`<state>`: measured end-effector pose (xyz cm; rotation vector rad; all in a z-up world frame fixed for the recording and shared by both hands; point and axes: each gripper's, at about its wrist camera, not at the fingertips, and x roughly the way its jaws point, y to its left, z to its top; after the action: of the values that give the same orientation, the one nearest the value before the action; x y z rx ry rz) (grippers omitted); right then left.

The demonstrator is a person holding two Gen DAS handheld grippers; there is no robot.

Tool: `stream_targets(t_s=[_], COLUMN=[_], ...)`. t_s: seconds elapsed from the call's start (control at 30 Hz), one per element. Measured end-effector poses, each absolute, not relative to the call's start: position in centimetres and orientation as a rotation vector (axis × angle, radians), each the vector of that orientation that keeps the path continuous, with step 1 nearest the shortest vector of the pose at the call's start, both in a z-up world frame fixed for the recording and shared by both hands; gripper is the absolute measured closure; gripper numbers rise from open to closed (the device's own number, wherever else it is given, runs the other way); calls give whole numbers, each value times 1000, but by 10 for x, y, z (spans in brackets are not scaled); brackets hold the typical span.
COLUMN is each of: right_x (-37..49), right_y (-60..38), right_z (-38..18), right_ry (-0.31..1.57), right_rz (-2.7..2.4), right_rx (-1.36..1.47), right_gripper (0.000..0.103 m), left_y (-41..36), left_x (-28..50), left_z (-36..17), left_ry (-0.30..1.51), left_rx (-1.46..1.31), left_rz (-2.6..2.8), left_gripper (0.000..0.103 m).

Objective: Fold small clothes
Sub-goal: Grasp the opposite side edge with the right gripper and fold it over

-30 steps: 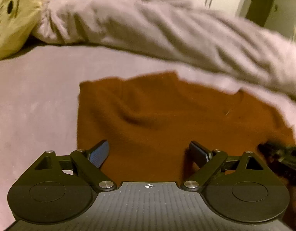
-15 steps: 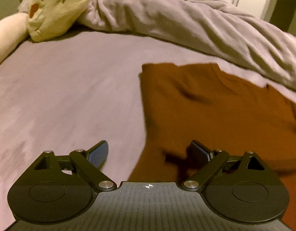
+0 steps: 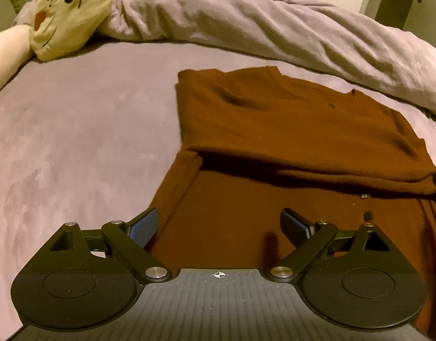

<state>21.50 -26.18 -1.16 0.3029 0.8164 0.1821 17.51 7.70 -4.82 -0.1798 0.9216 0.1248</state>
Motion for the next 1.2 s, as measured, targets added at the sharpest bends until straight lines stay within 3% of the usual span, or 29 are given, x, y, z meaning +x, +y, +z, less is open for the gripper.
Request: stream_targets(t_s=[0.43,0.6,0.63,0.67,1.0,1.2], right_x=[258,266,266,265,242,219], right_y=[-261,-254,-255,-257,-253,-264], right_z=[-47,-47,-45,-44,-54,-22], right_ry=[923,925,918,908,904,879], right_rz=[130,141,149,153,158,171], right_rx=[605,561,577,592,454,415], right_gripper=[74,86,96,97,99,80], left_y=[76,72,73,74,84,97], left_x=[174,171,171,170,152,129], left_z=[-59,-57,-56,-55,-51,-48], left_ry=[922,916,915,916,927,942], left_rx=[-170,-151,-160,-169,-193,-188], left_rz=[151,139,138,142,166,158], left_gripper=[6,6,6,6,6,6])
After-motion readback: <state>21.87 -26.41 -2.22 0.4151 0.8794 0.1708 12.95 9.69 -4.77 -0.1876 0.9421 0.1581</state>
